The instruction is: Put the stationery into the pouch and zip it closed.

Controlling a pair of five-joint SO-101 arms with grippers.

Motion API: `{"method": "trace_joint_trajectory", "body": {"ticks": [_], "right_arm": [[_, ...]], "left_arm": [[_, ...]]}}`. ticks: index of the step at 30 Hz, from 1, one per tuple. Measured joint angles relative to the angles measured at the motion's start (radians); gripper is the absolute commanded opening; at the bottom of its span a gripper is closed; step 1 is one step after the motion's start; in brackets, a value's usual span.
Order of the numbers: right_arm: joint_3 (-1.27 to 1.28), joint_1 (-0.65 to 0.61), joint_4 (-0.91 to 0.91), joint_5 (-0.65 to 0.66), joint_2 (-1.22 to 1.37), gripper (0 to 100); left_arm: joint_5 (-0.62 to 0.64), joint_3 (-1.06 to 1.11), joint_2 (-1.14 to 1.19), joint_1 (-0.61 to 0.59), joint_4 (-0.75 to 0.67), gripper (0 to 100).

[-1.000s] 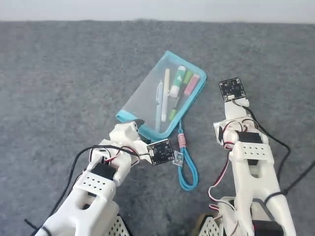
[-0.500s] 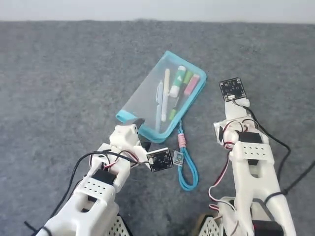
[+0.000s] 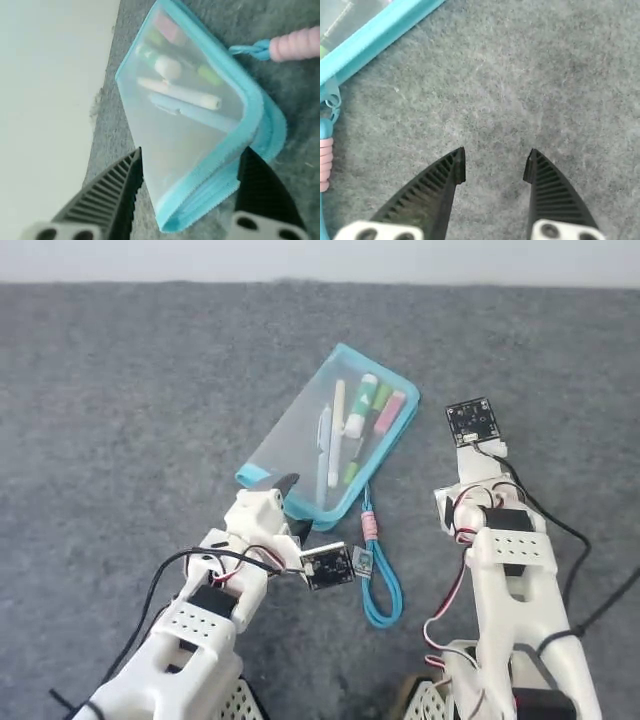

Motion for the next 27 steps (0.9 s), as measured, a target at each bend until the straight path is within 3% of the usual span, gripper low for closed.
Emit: {"method": "trace_joint_trajectory", "body": {"ticks": [14, 19, 24, 27], "right_arm": [[0.0, -0.002, 0.0, 0.0, 0.0, 19.1], [0.0, -0.002, 0.0, 0.0, 0.0, 19.1], [0.0, 0.0, 0.0, 0.0, 0.0, 19.1], [0.0, -0.002, 0.0, 0.0, 0.0, 19.1]], "left_arm": [[0.0, -0.025, 0.012, 0.025, 0.0, 29], [0.0, -0.14, 0.195, 0.025, -0.009, 29], [0.002, -0.183, 0.446, 0.026, -0.187, 28], [0.002, -0.207, 0.574, 0.026, -0.292, 21]]}}
